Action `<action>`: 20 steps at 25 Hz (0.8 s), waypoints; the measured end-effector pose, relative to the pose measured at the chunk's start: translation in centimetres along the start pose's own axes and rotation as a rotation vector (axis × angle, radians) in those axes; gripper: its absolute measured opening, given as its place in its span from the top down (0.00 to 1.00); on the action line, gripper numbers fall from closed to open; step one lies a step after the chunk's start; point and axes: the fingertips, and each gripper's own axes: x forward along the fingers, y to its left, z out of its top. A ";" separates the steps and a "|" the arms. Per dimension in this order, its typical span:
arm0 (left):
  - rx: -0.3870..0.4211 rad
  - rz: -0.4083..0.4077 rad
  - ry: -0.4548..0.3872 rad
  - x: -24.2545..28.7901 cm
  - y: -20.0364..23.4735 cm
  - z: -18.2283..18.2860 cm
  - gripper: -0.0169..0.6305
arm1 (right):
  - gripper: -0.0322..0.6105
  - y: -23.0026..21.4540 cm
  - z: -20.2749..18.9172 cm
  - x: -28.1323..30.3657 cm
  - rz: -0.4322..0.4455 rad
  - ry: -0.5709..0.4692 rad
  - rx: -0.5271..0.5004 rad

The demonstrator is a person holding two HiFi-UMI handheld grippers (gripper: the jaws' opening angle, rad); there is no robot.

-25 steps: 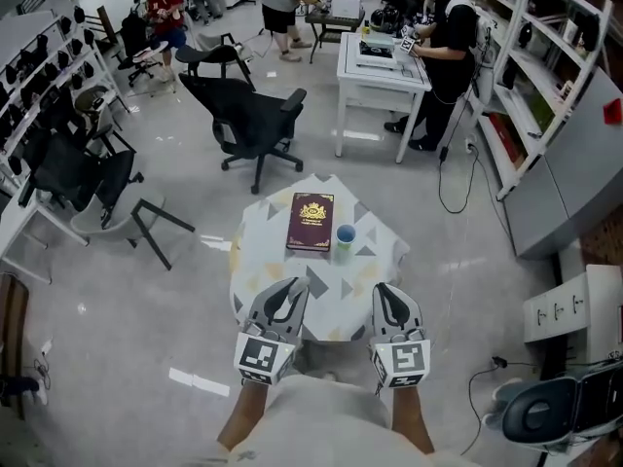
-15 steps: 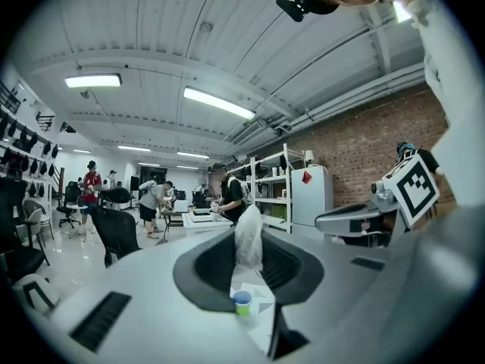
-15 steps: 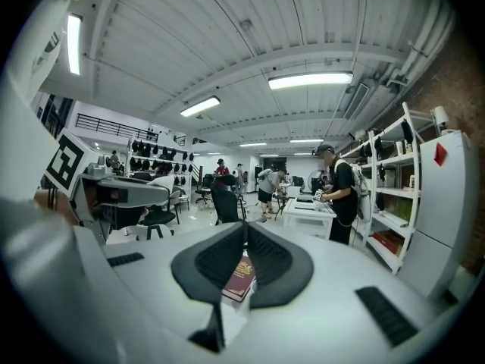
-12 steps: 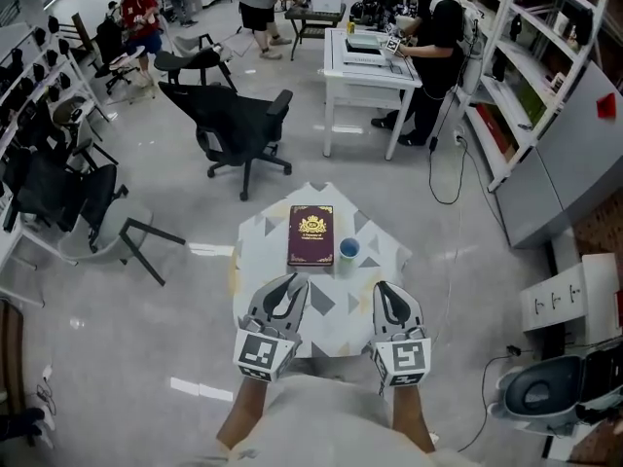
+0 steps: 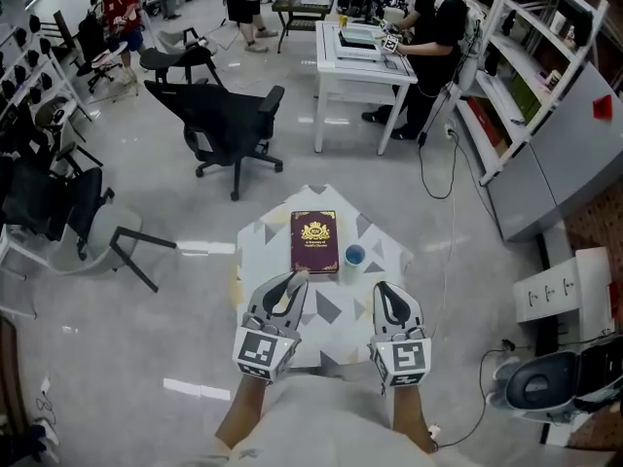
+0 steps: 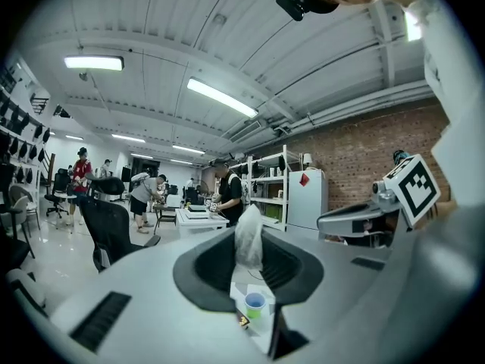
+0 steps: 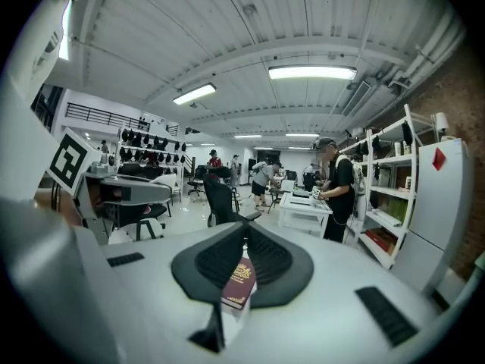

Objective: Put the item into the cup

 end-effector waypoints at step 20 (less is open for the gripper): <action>-0.048 -0.012 -0.030 1.7 7.9 -0.4 0.87 | 0.92 3.0 1.2 6.2 -0.026 0.035 -0.039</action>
